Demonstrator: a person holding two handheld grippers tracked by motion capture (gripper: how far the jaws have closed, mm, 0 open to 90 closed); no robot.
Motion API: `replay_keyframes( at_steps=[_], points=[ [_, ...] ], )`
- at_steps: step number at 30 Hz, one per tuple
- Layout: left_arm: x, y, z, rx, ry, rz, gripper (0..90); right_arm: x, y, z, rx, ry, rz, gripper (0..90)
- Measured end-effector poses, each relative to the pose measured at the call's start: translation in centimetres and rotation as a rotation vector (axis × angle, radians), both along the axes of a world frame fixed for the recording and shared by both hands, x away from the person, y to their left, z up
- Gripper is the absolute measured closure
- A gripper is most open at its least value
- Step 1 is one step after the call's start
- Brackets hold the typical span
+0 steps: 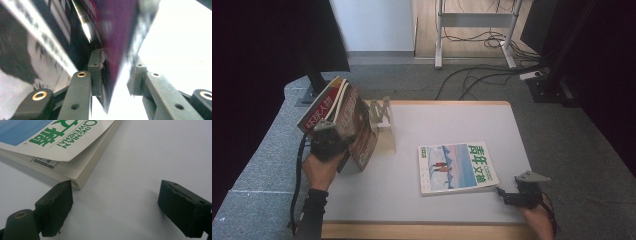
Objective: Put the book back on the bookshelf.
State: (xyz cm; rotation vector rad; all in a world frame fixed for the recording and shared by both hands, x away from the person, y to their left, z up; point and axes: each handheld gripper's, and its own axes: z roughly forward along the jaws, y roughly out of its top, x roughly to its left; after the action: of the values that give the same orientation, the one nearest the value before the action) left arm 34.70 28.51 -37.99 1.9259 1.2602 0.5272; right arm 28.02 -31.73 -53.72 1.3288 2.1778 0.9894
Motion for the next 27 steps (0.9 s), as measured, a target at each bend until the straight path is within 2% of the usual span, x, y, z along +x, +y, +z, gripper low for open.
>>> replay_keyframes(
  at_steps=[3, 8, 10, 16, 22, 27],
  points=[
    [-0.9, 0.2, -0.5, 0.004, 0.002, -0.004, 70.1, 0.0, 0.0, 0.0, 0.000, 0.000, 0.000, 12.1],
    [-1.8, 0.4, -1.6, 0.015, 0.009, 0.000, 78.6, 0.0, 0.0, 0.0, -0.001, 0.000, 0.000, 12.1],
    [-1.8, 0.4, -2.0, -0.006, 0.001, 0.004, 82.1, 0.0, 0.0, 0.0, -0.001, 0.000, 0.000, 12.1],
    [-0.8, -0.5, -1.6, 0.042, -0.003, 0.036, 84.1, 0.0, 0.0, 0.0, -0.001, 0.000, 0.000, 12.1],
    [0.6, -1.0, -1.8, 0.032, -0.005, 0.064, 84.1, 0.0, 0.0, 0.0, 0.001, 0.001, 0.000, 12.2],
    [0.6, -0.9, -1.9, 0.029, -0.006, 0.058, 83.5, 0.0, 0.0, 0.0, 0.001, -0.001, 0.001, 12.1]
  ],
)
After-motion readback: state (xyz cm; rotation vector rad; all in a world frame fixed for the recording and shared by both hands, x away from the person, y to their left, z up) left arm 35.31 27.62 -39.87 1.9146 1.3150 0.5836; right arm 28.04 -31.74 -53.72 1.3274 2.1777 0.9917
